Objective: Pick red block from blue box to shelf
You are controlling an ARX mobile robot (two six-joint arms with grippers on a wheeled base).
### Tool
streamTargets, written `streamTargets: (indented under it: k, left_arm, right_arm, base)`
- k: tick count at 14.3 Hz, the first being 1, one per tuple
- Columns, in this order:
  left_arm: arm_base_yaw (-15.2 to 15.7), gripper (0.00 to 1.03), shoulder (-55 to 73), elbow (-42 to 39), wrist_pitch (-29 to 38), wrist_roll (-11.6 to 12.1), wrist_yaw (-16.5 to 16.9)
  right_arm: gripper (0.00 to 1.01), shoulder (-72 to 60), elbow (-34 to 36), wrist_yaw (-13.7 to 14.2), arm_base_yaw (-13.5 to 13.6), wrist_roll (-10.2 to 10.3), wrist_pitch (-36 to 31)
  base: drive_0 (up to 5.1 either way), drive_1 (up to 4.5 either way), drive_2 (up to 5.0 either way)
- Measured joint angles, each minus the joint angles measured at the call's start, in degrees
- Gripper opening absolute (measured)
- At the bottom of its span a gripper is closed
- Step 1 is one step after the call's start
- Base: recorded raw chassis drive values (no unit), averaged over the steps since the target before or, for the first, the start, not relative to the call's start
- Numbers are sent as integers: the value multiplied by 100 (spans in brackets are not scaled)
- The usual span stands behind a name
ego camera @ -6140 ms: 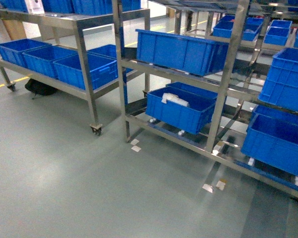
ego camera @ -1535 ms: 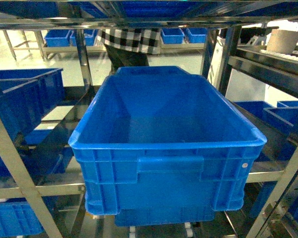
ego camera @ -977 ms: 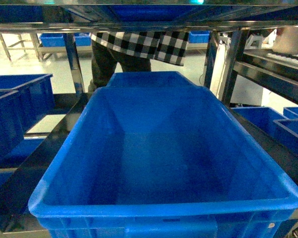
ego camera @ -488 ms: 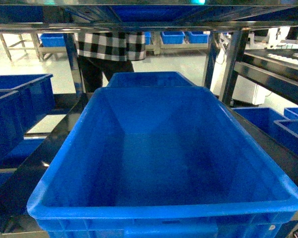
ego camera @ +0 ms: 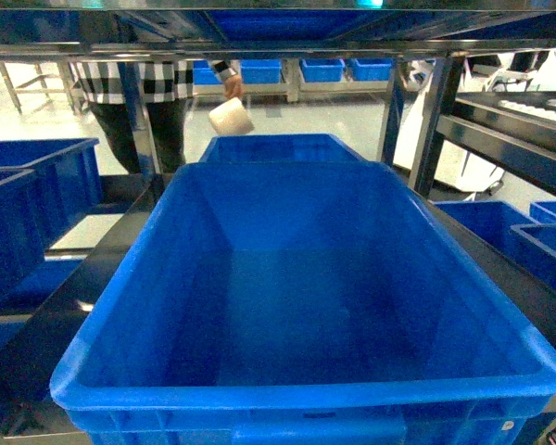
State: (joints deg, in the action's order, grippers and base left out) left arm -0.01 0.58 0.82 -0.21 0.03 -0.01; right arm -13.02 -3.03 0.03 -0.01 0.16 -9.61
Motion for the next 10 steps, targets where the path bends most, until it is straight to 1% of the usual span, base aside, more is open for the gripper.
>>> streamTargets:
  k: [10]
  left_arm:
    - [0,98,0,0,0,0,-2]
  right_arm:
    - [28,0,0,0,0,0,0]
  base:
    - [0,0,0]
